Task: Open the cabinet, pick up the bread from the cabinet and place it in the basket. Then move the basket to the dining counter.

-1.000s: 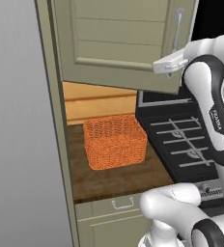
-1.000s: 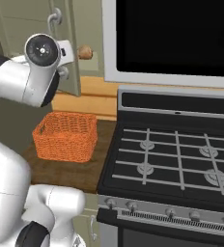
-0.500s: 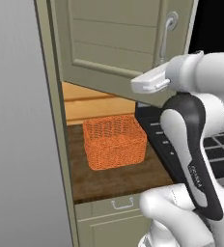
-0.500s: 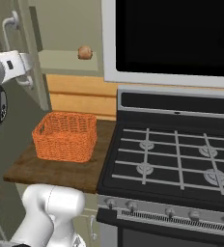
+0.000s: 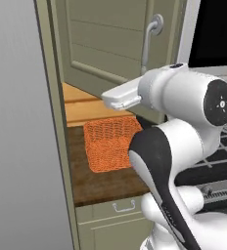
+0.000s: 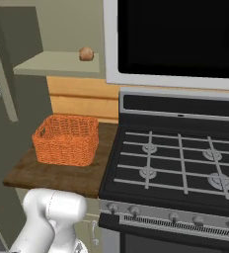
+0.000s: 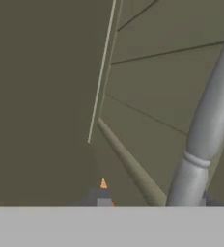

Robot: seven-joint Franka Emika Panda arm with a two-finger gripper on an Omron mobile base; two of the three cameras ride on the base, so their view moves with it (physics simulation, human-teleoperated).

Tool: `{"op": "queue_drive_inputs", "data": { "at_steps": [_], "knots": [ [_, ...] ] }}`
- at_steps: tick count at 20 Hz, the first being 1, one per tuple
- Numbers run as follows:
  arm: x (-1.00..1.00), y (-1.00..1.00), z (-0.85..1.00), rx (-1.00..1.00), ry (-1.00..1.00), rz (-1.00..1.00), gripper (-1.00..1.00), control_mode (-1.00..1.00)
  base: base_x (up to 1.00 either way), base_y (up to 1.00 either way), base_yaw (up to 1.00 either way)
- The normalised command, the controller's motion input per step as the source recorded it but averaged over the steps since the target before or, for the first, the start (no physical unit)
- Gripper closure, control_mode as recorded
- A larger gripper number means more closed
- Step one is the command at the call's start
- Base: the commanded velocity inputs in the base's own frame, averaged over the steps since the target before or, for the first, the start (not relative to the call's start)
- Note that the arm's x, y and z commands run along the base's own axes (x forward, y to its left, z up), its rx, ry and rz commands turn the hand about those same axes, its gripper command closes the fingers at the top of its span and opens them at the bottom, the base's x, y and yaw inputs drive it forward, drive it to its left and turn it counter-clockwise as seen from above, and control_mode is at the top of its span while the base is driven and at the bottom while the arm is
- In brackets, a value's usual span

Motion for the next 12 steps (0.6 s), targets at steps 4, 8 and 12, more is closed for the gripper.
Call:
{"op": "queue_drive_inputs", "data": {
  "at_steps": [4, 8, 12],
  "knots": [
    [-1.00, -0.91, 0.29, 0.30, 0.00, -0.16, 1.00, -1.00, 0.00, 0.00, 0.00],
    [-1.00, -0.80, 0.38, 0.38, -0.01, -0.10, 1.00, -1.00, 0.00, 0.00, 0.00],
    [-1.00, -0.51, 0.40, 0.40, -0.06, -0.10, 1.00, -1.00, 0.00, 0.00, 0.00]
  ]
}}
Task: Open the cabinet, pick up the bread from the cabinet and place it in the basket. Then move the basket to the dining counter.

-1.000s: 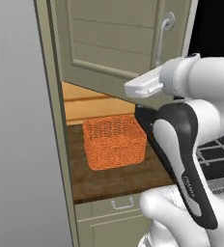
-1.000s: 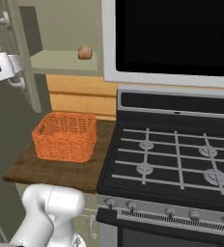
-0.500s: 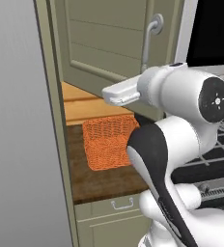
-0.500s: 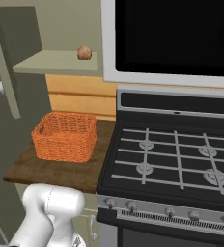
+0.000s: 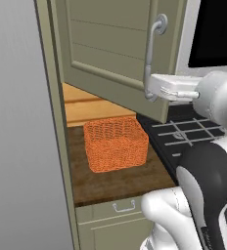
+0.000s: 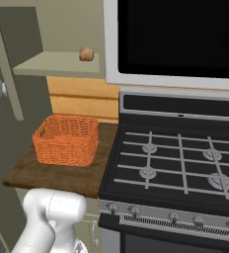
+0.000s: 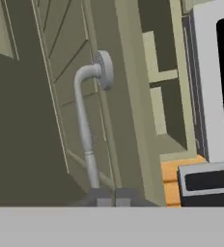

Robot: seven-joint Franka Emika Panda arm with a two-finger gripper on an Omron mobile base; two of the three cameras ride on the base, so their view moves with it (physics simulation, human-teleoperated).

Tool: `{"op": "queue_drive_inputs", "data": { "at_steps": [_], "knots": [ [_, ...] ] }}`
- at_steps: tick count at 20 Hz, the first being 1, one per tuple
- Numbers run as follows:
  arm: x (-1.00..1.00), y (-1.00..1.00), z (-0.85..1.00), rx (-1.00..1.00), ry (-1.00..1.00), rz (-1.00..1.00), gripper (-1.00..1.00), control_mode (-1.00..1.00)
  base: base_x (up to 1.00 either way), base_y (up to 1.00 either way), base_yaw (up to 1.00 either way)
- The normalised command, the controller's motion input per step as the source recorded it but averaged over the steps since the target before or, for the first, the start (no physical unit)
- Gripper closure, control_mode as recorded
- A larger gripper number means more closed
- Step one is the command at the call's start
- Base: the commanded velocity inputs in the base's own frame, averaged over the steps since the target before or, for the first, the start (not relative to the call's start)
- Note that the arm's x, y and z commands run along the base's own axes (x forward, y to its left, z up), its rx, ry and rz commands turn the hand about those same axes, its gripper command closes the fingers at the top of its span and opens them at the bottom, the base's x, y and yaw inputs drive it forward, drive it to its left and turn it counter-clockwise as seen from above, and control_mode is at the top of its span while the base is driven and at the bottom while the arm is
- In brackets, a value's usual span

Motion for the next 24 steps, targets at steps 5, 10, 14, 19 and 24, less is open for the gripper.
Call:
{"op": "queue_drive_inputs", "data": {
  "at_steps": [5, 10, 14, 19, 24],
  "knots": [
    [-0.44, -0.84, 0.34, 0.52, -0.03, -0.03, 1.00, -1.00, 0.00, 0.00, 0.00],
    [0.00, -0.60, 0.06, 0.94, 0.10, 0.26, 1.00, -1.00, 0.00, 0.00, 0.00],
    [0.35, -0.03, -0.13, 0.72, 0.32, 0.58, 1.00, -1.00, 0.00, 0.00, 0.00],
    [0.63, 0.42, -0.55, 0.49, 0.32, 0.49, 1.00, -1.00, 0.00, 0.00, 0.00],
    [0.89, 0.17, -0.33, 0.33, 0.11, 0.31, 1.00, -1.00, 0.00, 0.00, 0.00]
  ]
}}
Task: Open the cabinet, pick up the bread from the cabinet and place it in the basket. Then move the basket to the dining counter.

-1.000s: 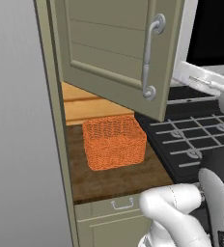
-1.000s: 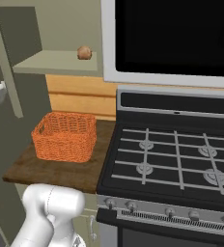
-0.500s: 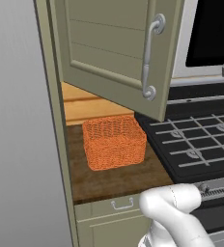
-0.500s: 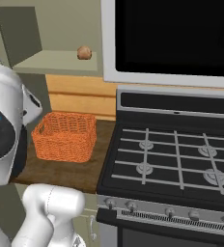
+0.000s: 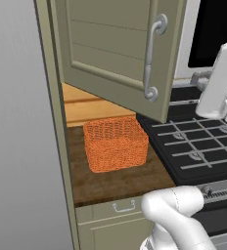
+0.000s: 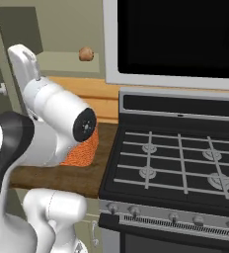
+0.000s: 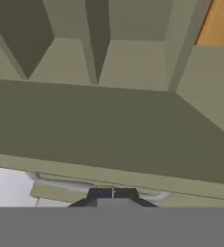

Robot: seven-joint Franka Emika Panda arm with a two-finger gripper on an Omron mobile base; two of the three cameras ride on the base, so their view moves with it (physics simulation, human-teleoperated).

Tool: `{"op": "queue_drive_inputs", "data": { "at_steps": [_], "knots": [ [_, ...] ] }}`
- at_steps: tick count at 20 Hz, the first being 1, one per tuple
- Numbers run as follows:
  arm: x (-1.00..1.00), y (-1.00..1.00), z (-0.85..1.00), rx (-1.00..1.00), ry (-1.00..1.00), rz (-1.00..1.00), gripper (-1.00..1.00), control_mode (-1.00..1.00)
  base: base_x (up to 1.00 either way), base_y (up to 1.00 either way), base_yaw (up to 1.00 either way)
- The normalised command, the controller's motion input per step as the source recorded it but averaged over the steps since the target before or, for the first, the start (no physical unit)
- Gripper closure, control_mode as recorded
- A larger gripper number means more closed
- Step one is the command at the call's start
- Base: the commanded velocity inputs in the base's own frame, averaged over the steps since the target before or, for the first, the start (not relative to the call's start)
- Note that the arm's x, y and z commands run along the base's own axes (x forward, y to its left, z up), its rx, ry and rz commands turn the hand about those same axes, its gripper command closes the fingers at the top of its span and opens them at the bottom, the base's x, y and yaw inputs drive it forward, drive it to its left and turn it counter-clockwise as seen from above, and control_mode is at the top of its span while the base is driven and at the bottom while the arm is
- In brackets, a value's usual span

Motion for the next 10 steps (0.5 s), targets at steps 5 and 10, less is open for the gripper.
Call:
{"op": "queue_drive_inputs", "data": {
  "at_steps": [5, 10],
  "knots": [
    [0.78, -0.05, -0.01, 0.13, 0.06, 0.19, 1.00, -1.00, 0.00, 0.00, 0.00],
    [0.69, 0.24, -0.03, 0.10, 0.10, 0.19, 1.00, -1.00, 0.00, 0.00, 0.00]
  ]
}}
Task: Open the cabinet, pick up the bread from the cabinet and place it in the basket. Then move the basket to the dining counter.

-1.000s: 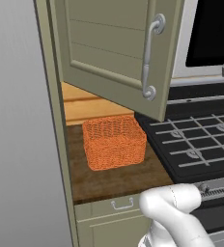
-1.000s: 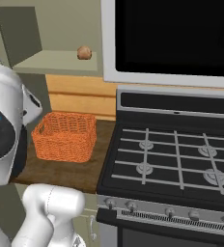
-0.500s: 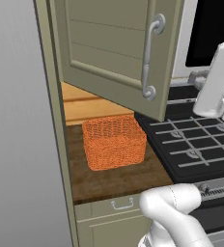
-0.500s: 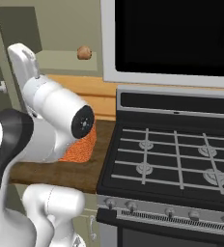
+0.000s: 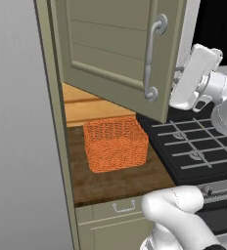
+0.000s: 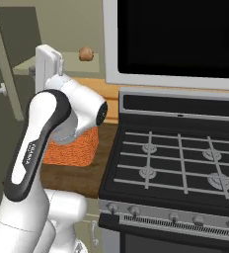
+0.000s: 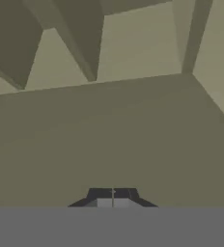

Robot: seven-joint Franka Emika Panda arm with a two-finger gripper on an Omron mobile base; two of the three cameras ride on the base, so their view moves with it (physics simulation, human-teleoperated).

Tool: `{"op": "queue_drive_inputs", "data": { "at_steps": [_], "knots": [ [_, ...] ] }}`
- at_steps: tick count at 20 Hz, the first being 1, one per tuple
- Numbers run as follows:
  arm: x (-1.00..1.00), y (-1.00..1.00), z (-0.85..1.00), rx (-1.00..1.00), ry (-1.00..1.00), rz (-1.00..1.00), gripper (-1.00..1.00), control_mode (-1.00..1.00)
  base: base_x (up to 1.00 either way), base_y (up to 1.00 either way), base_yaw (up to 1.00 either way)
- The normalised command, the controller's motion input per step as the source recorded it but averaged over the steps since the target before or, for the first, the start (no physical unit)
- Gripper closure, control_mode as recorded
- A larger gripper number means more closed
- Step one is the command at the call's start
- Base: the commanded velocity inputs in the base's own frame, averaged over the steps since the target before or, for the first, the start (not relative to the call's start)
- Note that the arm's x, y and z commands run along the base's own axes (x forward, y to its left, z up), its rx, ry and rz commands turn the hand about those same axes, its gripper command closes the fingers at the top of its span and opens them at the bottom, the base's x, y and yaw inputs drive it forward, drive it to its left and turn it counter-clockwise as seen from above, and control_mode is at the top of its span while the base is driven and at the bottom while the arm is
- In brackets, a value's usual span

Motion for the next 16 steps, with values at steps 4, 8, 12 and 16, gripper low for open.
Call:
{"op": "queue_drive_inputs", "data": {
  "at_steps": [4, 8, 12, 16],
  "knots": [
    [-0.04, 0.99, 0.00, 0.05, 0.04, 0.29, 1.00, -1.00, 0.00, 0.00, 0.00],
    [-0.56, 1.00, 0.00, 0.00, 0.00, 0.26, 1.00, -1.00, 0.00, 0.00, 0.00],
    [-0.56, 1.00, 0.00, -0.04, 0.00, 0.18, 1.00, -1.00, 0.00, 0.00, 0.00],
    [-0.09, 1.00, -0.17, -0.13, 0.00, 0.02, 1.00, -1.00, 0.00, 0.00, 0.00]
  ]
}}
